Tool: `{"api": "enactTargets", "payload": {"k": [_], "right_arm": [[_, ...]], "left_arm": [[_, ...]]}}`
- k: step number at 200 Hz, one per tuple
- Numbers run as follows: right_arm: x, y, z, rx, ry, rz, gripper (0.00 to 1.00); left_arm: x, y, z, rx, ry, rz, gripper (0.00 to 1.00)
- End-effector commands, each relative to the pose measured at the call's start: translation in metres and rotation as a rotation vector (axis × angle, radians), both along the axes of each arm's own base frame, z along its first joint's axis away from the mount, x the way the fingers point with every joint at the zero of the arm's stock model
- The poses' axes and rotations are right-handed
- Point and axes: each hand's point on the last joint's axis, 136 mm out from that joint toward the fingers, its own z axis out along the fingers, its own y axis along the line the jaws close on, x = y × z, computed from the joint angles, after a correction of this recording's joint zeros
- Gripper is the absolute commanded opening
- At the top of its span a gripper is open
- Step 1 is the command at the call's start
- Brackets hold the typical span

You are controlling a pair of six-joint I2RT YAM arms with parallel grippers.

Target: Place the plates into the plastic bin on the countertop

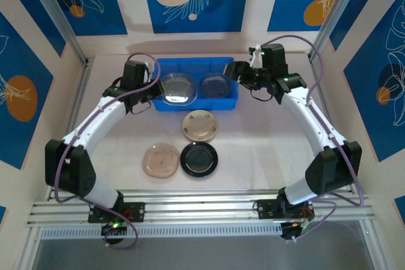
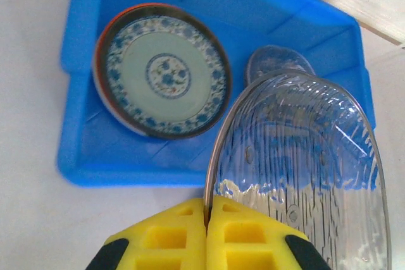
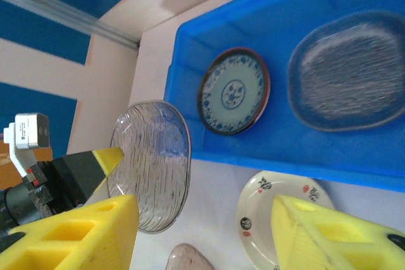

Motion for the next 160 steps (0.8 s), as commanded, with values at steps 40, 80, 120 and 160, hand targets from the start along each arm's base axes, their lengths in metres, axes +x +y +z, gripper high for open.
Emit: {"api": "enactTargets", "payload": {"k": [40, 80, 120, 160], "right_arm": [[-0.013, -0.018, -0.032, -0.028, 0.084, -0.031, 0.57], [-0.011, -0.028, -0.033, -0.018, 0.091, -0.048, 0.57], [-0.011, -0.034, -0.034, -0.015, 0.095, -0.054, 0.57], [-0.013, -0.038, -0.035, -0.015, 0.1, -0.061, 0.57]], "left_arm": [[0.063, -0.054, 0.004, -0.013, -0.085, -0.022, 0.0], [0.087, -0.085, -0.017, -0.009, -0.076, -0.023, 0.0], [0.106, -0.107, -0.04, -0.023, -0.051, -0.017, 0.0], [0.119, -0.118, -0.062, -0.035, -0.02, 0.003, 0.0]]}}
